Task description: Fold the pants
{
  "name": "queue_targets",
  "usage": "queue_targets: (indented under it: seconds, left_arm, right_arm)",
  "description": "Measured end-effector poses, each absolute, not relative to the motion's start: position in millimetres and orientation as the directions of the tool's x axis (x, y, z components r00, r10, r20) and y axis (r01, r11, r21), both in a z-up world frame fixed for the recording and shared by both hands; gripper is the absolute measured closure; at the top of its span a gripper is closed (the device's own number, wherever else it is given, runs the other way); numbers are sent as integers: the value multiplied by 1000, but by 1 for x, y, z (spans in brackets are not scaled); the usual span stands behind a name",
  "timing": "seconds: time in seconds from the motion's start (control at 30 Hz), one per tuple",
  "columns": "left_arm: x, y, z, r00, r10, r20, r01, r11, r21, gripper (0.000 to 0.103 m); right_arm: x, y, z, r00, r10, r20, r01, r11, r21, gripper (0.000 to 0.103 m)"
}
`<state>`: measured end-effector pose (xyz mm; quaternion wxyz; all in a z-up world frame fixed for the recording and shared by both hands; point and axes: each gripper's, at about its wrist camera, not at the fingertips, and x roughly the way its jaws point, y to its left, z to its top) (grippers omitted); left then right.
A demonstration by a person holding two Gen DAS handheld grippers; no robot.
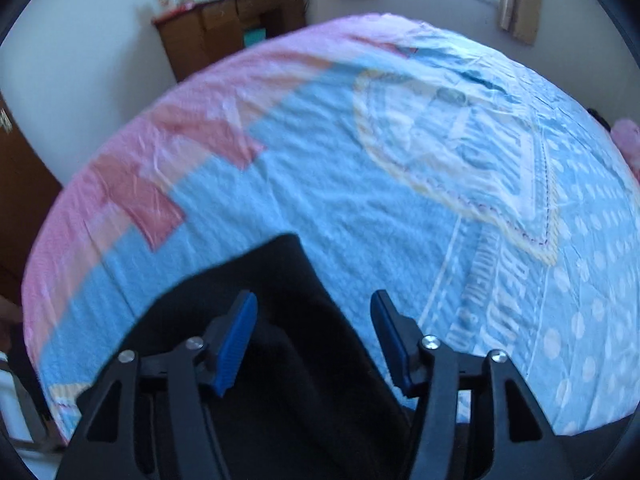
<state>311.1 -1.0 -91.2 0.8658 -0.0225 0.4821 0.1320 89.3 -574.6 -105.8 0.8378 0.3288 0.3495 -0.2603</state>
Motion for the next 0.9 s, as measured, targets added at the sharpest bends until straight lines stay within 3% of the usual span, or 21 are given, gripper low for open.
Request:
queue_targets:
  seconds: [0.1,0.23,0.43,0.57,0.63,0.67,0.8,0.9]
  left_arm:
    - [323,-33,-106,458,267,-848,-161,963,216,42]
    - [331,-39,-134,358,304,-883,-204,948,243,42]
    - [332,-35,-143,358,343,-868,-266,929,257,36]
    - [330,-23,-144,381,238,-893,-289,948,130,56]
    - [325,-13,-141,409,185,-894,-293,954,64,72]
    - [321,-8,-139,423,169,-890,-311,950,33,93]
    - [314,40,-139,462,-63,-884,-321,918,-234,97]
    - [303,62,-133,521,-208,-828,-294,867,-403,98]
  right_arm:
    - [94,-568,-105,623,-215,-752,657,666,354,25]
    - [99,-560,-105,628,-185,-756,638,679,363,25]
    - [97,-555,-97,632,-197,-750,624,703,341,25]
    - [94,-558,-97,631,-201,-750,632,694,346,25]
    - [91,-560,-98,627,-211,-750,642,685,344,25]
    - [90,-561,-98,627,-212,-750,644,683,345,25]
    - [80,-565,-97,631,-203,-749,649,666,367,25]
    - [66,-581,-95,642,-198,-740,674,605,423,25]
